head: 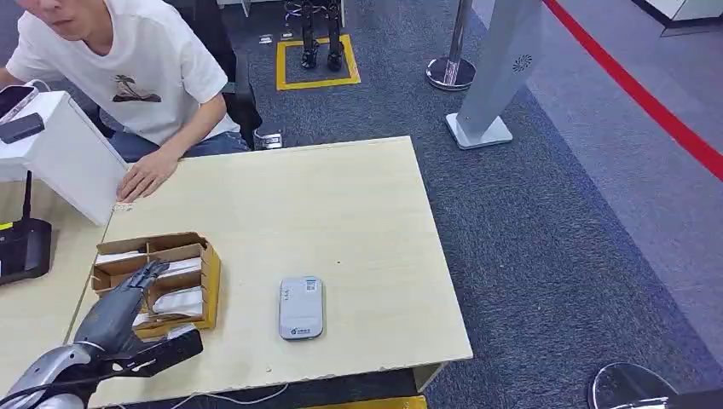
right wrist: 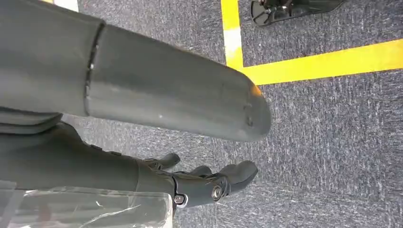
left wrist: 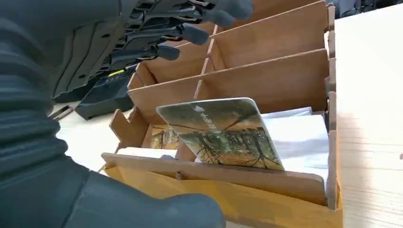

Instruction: Pass the card to the sensor for recognition and then transmit it.

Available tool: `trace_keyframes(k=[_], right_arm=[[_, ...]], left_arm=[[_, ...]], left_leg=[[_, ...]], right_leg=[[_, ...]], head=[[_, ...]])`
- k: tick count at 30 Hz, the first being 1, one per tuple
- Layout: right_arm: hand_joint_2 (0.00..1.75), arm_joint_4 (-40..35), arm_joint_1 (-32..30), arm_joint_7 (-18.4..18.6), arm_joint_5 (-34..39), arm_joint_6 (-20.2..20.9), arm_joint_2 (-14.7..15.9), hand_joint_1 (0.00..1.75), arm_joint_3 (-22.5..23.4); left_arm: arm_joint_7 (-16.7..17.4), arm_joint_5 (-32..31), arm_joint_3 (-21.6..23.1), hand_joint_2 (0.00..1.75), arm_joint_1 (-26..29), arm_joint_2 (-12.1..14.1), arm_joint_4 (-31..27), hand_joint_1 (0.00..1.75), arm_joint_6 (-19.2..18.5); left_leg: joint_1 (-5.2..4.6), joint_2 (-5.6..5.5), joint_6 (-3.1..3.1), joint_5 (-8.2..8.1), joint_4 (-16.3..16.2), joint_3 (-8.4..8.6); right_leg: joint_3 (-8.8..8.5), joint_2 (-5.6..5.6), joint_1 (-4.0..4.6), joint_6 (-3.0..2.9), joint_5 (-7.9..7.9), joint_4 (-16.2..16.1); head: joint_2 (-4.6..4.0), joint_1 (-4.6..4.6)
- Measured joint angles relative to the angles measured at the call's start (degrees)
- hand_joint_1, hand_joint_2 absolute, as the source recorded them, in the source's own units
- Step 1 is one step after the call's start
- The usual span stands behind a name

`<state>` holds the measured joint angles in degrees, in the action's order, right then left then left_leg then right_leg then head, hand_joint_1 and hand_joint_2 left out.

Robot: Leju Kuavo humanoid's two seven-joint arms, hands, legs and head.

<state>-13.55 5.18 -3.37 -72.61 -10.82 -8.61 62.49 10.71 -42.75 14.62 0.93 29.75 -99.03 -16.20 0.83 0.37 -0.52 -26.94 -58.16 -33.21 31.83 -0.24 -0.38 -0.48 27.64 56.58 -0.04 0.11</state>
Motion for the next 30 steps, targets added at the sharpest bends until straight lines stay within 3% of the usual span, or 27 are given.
trace_keyframes(k=[17, 18, 30], right_arm=[[0.00, 0.0, 0.0, 0.1, 0.0, -0.1, 0.0, 0.00, 0.0], [0.00, 0.0, 0.0, 0.2, 0.0, -0.1, 0.0, 0.00, 0.0], [0.00, 0.0, 0.0, 0.2, 0.0, -0.1, 0.0, 0.00, 0.0]], left_arm=[[0.5, 0.1, -0.4, 1.75, 1.2, 0.9, -0.7, 0.00, -0.2], [0.5, -0.3, -0.5, 1.75, 1.3, 0.9, -0.8, 1.75, 0.4], [0.5, -2.5, -0.7, 1.75, 1.2, -0.6, -0.8, 1.75, 2.4]], left_leg=[[0.00, 0.00, 0.00, 0.00, 0.0, 0.00], [0.00, 0.00, 0.00, 0.00, 0.0, 0.00], [0.00, 0.00, 0.00, 0.00, 0.0, 0.01]], right_leg=[[0.00, 0.00, 0.00, 0.00, 0.00, 0.0], [0.00, 0.00, 0.00, 0.00, 0.00, 0.0], [0.01, 0.00, 0.00, 0.00, 0.00, 0.0]], head=[[0.00, 0.00], [0.00, 0.00], [0.00, 0.00]])
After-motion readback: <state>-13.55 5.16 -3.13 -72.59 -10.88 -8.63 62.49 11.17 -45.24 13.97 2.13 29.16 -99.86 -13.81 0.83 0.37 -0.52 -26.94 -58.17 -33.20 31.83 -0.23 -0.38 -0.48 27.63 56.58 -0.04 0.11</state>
